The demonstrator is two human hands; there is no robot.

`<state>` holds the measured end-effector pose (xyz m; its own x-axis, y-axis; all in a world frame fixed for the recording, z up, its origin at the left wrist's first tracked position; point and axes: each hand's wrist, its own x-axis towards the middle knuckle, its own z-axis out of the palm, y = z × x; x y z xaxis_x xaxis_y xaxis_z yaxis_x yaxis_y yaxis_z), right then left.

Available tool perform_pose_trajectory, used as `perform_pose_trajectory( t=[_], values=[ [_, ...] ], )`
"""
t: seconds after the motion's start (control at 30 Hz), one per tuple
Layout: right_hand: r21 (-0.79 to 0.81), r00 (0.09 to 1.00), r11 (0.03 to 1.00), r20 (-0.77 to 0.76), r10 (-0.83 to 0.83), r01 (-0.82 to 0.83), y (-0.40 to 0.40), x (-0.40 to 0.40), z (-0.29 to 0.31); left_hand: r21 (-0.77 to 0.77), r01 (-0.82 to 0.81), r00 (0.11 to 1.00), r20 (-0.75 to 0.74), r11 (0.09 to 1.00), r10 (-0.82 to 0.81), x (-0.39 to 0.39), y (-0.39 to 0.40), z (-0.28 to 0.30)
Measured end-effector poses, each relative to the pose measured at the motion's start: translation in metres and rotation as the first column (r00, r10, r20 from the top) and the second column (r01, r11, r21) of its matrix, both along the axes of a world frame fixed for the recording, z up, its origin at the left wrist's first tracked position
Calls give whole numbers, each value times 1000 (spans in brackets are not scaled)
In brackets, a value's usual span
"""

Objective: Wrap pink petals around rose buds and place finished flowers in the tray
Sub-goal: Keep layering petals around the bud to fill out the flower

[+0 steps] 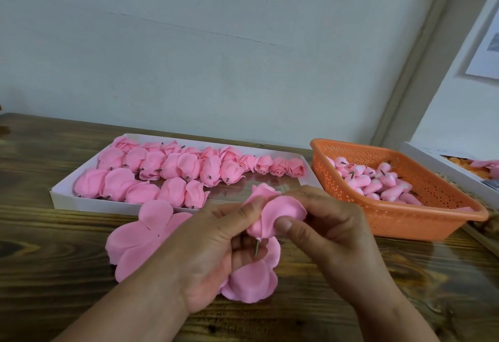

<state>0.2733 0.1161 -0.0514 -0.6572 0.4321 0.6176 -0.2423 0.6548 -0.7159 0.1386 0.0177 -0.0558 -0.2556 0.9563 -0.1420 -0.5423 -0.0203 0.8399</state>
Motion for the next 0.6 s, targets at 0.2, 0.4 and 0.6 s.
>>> perform_pose_trajectory(
  t=[0.2,0.4,0.6],
  values=[
    [-128,996,992,-86,-19,7,-3,-3,-2,21,70,997,-27,997,-69,2,-2,2],
    [-153,987,982,-98,-127,111,-6,-6,-6,31,71,991,-119,997,-67,4,-4,4],
    [-39,963,967,-87,-256,253,-11,-9,-6,46,30,974,-228,998,-18,5,-4,1]
  ],
)
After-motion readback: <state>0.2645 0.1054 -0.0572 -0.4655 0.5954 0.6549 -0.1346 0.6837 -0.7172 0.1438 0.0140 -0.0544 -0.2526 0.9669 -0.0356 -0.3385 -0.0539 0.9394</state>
